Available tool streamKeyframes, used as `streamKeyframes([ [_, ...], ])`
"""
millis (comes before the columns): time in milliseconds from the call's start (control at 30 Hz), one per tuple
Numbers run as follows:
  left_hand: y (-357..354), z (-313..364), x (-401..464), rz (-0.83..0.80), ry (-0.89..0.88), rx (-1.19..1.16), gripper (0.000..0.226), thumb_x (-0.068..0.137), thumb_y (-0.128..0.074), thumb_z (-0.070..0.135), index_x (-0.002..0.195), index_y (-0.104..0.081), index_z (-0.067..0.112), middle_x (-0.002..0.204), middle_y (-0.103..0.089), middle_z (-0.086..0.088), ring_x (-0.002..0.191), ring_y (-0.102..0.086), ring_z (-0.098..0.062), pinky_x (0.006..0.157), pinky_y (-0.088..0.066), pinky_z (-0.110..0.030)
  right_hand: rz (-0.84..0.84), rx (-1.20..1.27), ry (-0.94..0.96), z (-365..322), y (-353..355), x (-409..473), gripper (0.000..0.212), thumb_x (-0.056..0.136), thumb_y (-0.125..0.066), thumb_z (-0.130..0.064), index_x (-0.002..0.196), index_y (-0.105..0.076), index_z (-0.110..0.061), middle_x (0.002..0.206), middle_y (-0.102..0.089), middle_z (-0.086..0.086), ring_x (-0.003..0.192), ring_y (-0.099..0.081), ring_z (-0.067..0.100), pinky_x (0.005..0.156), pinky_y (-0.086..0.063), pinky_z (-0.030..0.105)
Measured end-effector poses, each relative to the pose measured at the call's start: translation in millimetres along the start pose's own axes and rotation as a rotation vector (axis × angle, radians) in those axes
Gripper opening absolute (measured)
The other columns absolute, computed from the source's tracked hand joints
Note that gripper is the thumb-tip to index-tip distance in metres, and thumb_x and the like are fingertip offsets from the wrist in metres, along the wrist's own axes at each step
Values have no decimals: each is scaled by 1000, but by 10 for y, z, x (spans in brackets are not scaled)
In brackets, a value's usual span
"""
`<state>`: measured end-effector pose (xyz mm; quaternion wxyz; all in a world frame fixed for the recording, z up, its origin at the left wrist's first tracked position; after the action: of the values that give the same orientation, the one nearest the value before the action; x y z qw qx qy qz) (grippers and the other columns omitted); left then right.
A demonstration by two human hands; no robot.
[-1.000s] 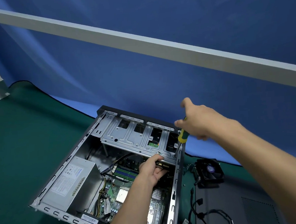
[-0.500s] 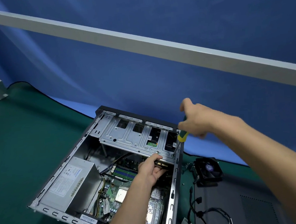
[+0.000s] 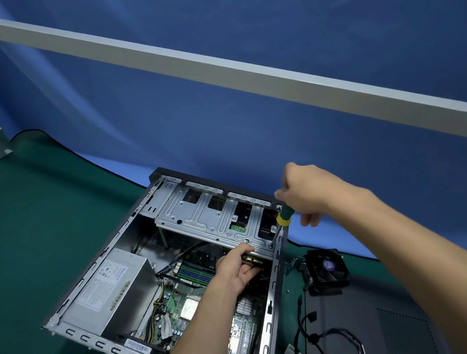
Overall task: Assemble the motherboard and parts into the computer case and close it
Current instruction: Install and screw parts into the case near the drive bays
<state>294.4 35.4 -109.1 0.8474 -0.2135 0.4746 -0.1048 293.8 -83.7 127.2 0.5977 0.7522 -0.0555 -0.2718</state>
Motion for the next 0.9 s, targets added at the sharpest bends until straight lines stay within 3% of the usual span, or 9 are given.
streamKeyframes([
  [67,-7,-5,-3,-5,1,4,20,79,-62,-7,96,-55,-1,70,-68,-20,58,-68,-27,49,-57,-36,87,-54,-6,33,70,-4,28,99,-42,-31,80,-42,-10,61,-53,6,47,-49,19,47,-35,24],
  [167,-1,8,-3,-6,0,7,22,78,-62,-7,99,-55,-2,76,-67,-22,65,-66,-29,53,-59,-39,-45,31,26,-7,-20,-24,20,93,-49,-27,103,-36,-18,73,-63,7,47,-57,18,54,-47,28],
  [300,-9,-7,-4,-11,3,6,14,79,-62,-7,91,-56,-1,68,-68,-20,56,-68,-26,48,-57,-35,96,-55,8,0,48,-20,14,97,-43,-23,93,-41,-10,71,-56,7,55,-52,23,47,-33,25],
  [400,0,7,2,-8,1,7,14,79,-62,-6,90,-56,-1,69,-68,-20,57,-67,-27,48,-56,-34,-45,54,21,-42,-24,-31,20,94,-48,-23,107,-34,-16,79,-59,9,56,-59,23,58,-51,32],
  [467,0,-3,6,-12,5,5,11,79,-62,-6,89,-57,-2,68,-69,-20,56,-68,-27,47,-56,-34,-29,64,33,-41,-29,-37,8,96,-45,-18,99,-40,-13,74,-63,10,50,-59,23,56,-51,29],
  [567,-5,-14,3,-18,10,-3,10,79,-62,-7,85,-57,-1,65,-68,-19,52,-67,-25,46,-56,-34,108,-10,15,-6,50,-21,25,98,-44,-27,79,-40,-11,69,-56,7,53,-52,23,48,-40,26],
  [667,9,-6,14,-7,9,2,11,79,-62,-7,85,-56,0,63,-67,-18,50,-66,-24,47,-56,-34,-30,90,8,-16,-40,-20,13,95,-48,-24,92,-40,-15,68,-65,9,46,-60,21,55,-52,29],
  [800,10,-22,8,-6,15,15,13,79,-63,-5,87,-56,1,64,-69,-16,58,-67,-25,48,-56,-34,176,-24,-54,115,86,5,33,98,-44,-28,70,-41,-10,63,-55,7,47,-49,19,46,-31,23],
  [900,20,-14,17,3,10,20,17,78,-64,-5,90,-54,3,62,-67,-13,63,-65,-24,49,-57,-34,-35,140,-53,174,4,-6,20,92,-50,-31,98,-37,-17,72,-66,7,48,-61,20,54,-48,29],
])
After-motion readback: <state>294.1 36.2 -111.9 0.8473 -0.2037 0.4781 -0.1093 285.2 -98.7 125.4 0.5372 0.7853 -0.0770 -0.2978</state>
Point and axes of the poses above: each hand's wrist, its own x-axis towards the middle knuckle, its own y-axis out of the back of the hand, z = x × y, the point moved 8 cm from there along x, towards the middle knuckle
